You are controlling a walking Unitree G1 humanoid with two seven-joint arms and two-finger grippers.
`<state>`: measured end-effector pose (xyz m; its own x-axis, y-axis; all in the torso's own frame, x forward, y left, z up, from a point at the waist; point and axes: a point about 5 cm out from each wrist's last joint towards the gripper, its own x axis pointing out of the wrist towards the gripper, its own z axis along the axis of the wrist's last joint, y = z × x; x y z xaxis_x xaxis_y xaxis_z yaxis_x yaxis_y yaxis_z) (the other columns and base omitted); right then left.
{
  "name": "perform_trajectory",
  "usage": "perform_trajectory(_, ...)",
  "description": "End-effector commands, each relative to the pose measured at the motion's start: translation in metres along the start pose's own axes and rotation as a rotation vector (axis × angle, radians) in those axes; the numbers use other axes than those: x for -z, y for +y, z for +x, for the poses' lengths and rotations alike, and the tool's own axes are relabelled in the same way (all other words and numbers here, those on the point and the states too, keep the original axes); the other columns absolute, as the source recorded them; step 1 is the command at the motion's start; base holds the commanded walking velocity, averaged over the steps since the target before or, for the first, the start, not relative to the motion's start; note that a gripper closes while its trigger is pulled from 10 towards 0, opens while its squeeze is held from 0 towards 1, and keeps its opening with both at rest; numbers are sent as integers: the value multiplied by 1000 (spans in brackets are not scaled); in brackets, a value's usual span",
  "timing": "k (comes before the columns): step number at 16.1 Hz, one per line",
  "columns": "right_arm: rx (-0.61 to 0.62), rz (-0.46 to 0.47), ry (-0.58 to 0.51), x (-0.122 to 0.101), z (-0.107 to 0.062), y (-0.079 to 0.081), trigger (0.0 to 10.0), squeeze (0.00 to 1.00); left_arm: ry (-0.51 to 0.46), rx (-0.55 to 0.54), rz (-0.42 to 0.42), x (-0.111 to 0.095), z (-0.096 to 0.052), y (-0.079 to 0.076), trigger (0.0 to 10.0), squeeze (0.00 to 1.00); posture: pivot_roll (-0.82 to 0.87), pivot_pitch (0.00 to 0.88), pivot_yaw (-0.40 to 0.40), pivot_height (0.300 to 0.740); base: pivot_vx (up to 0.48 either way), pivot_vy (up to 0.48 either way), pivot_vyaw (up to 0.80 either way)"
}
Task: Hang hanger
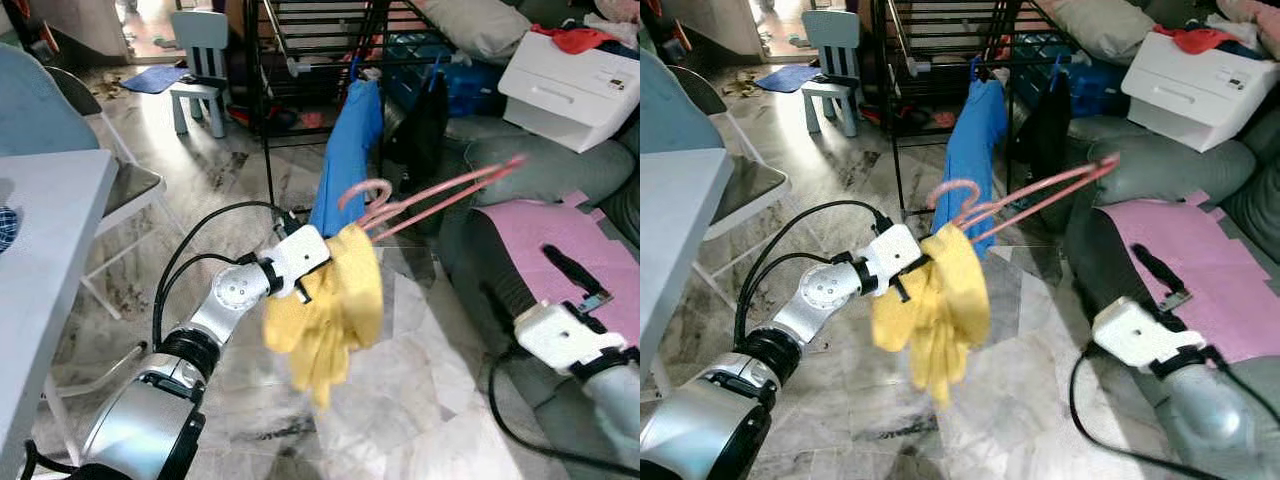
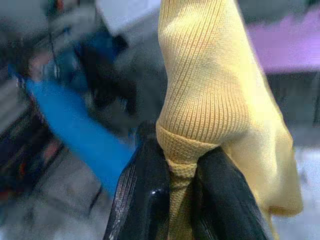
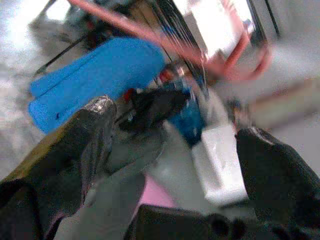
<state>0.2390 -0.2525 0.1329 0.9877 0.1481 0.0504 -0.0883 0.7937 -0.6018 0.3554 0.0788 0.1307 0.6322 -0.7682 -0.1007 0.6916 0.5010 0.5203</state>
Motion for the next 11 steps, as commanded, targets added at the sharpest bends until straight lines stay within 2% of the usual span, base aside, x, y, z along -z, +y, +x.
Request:
perform_trajectory(1,48,102,73,11,0,-1,10000,1000,-172,-26,64,-29,4,11,0,0,-6,0,-33,740,0,0,0)
perform_trajectory(2,54,189,123,18,0,8,10000,1000,-240,-15,76,-37,3,10,0,0,-3,0,-35,740,0,0,0)
perform_trajectory(3,65,266,157,21,1,15,10000,851,-294,-4,86,-43,2,8,0,0,-2,0,-35,740,0,0,0)
perform_trajectory(4,80,379,212,27,3,23,10000,0,-345,27,114,-48,1,3,0,0,1,0,-37,740,0,0,0)
perform_trajectory(6,139,529,243,28,7,28,10000,0,-400,79,167,-52,-1,-8,0,0,2,0,-38,740,0,0,0)
perform_trajectory(7,172,608,284,30,11,31,10000,0,-410,123,173,-50,-1,-19,0,0,7,0,-42,740,0,0,0)
perform_trajectory(8,161,633,282,27,14,35,10000,0,-415,144,186,-48,-2,-24,0,0,6,0,-43,740,0,0,0)
perform_trajectory(9,120,620,251,21,16,41,10000,0,-425,163,188,-46,-4,-28,0,0,1,0,-46,740,0,0,0)
perform_trajectory(11,54,690,245,16,16,51,10000,0,-440,176,195,-48,-5,-28,0,0,-1,0,-45,740,0,0,0)
